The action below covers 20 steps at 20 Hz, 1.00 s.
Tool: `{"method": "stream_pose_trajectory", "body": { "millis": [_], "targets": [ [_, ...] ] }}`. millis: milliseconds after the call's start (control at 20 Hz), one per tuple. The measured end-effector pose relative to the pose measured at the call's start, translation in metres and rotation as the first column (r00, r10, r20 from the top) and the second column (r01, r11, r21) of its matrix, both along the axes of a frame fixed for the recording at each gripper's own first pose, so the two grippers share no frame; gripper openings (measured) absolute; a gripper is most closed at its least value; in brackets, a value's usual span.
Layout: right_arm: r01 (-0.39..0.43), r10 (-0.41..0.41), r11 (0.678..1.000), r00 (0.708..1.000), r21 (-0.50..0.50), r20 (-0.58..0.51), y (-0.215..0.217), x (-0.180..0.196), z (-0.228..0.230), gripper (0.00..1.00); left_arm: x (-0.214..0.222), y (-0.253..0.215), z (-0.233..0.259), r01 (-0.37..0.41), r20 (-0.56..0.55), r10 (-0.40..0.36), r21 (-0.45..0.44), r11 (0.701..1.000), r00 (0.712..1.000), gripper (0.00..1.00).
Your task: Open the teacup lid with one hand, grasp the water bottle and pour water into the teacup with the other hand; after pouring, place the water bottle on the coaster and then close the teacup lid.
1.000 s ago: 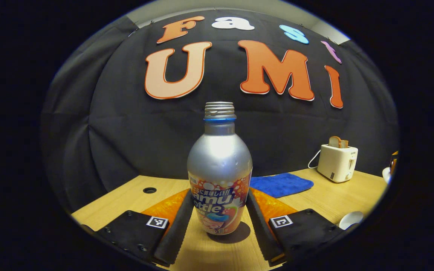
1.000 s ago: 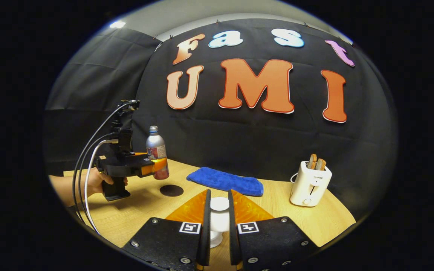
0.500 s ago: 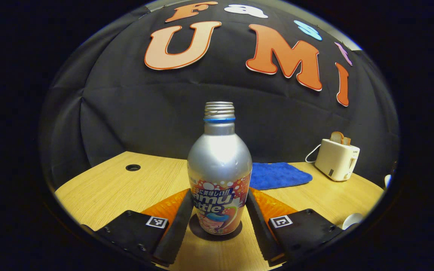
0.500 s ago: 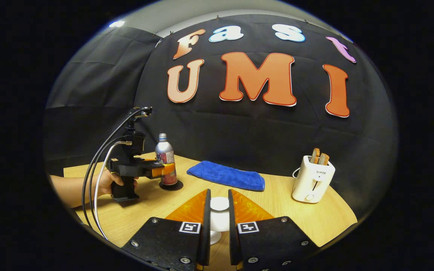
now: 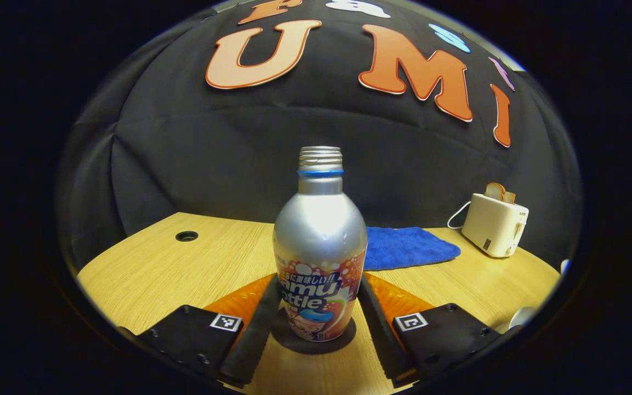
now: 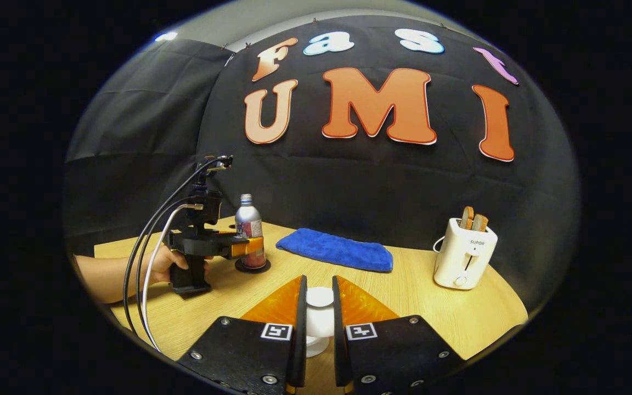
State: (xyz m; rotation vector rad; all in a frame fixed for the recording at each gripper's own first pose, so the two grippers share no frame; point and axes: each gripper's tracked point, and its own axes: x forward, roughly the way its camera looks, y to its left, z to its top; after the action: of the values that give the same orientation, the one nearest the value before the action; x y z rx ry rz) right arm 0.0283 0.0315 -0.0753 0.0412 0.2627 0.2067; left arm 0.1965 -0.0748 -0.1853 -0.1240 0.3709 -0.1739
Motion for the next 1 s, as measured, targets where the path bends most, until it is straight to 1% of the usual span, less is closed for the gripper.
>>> {"method": "stream_pose_trajectory", "body": {
  "millis": [200, 300, 500, 600, 700, 800, 850, 900, 950, 1000],
  "targets": [
    [-0.009, 0.009, 1.000, 1.000, 0.004, -0.016, 0.005, 0.002, -0.009, 0.21, -0.010, 0.002, 0.002, -0.009, -0.016, 0.009, -0.008, 1.000, 1.000, 0.89],
    [-0.016, 0.017, 1.000, 1.000, 0.008, -0.022, 0.009, 0.003, -0.012, 0.21, -0.013, 0.005, 0.008, -0.013, -0.004, 0.013, -0.005, 1.000, 1.000, 0.93],
    [-0.021, 0.021, 1.000, 0.999, 0.008, -0.031, 0.014, 0.004, -0.019, 0.21, -0.024, 0.009, 0.021, -0.014, 0.027, 0.013, 0.036, 0.999, 1.000, 0.93],
    [-0.021, 0.022, 1.000, 0.999, 0.011, -0.038, 0.014, 0.004, -0.023, 0.21, -0.032, 0.008, 0.029, -0.006, 0.047, 0.004, 0.048, 0.999, 0.999, 0.93],
    [-0.017, 0.018, 1.000, 0.999, 0.013, -0.046, 0.016, 0.005, -0.027, 0.21, -0.035, 0.004, 0.034, 0.001, 0.075, -0.008, 0.081, 0.997, 0.997, 0.93],
    [-0.017, 0.017, 1.000, 0.999, 0.018, -0.052, 0.019, 0.006, -0.032, 0.21, -0.042, 0.005, 0.033, 0.007, 0.072, -0.014, 0.090, 0.996, 0.997, 0.94],
    [-0.022, 0.024, 1.000, 0.998, 0.020, -0.054, 0.021, 0.006, -0.034, 0.21, -0.044, 0.006, 0.033, 0.006, 0.071, -0.012, 0.088, 0.996, 0.997, 0.93],
    [-0.024, 0.025, 1.000, 0.998, 0.019, -0.055, 0.021, 0.007, -0.036, 0.21, -0.047, 0.007, 0.033, 0.005, 0.072, -0.011, 0.087, 0.996, 0.997, 0.89],
    [-0.026, 0.027, 1.000, 0.998, 0.014, -0.058, 0.022, 0.007, -0.038, 0.21, -0.051, 0.007, 0.032, 0.001, 0.074, -0.008, 0.093, 0.996, 0.997, 0.93],
    [-0.026, 0.027, 1.000, 0.998, 0.011, -0.061, 0.022, 0.007, -0.041, 0.21, -0.055, 0.009, 0.032, 0.001, 0.074, -0.008, 0.098, 0.995, 0.997, 0.93]
  ]
}}
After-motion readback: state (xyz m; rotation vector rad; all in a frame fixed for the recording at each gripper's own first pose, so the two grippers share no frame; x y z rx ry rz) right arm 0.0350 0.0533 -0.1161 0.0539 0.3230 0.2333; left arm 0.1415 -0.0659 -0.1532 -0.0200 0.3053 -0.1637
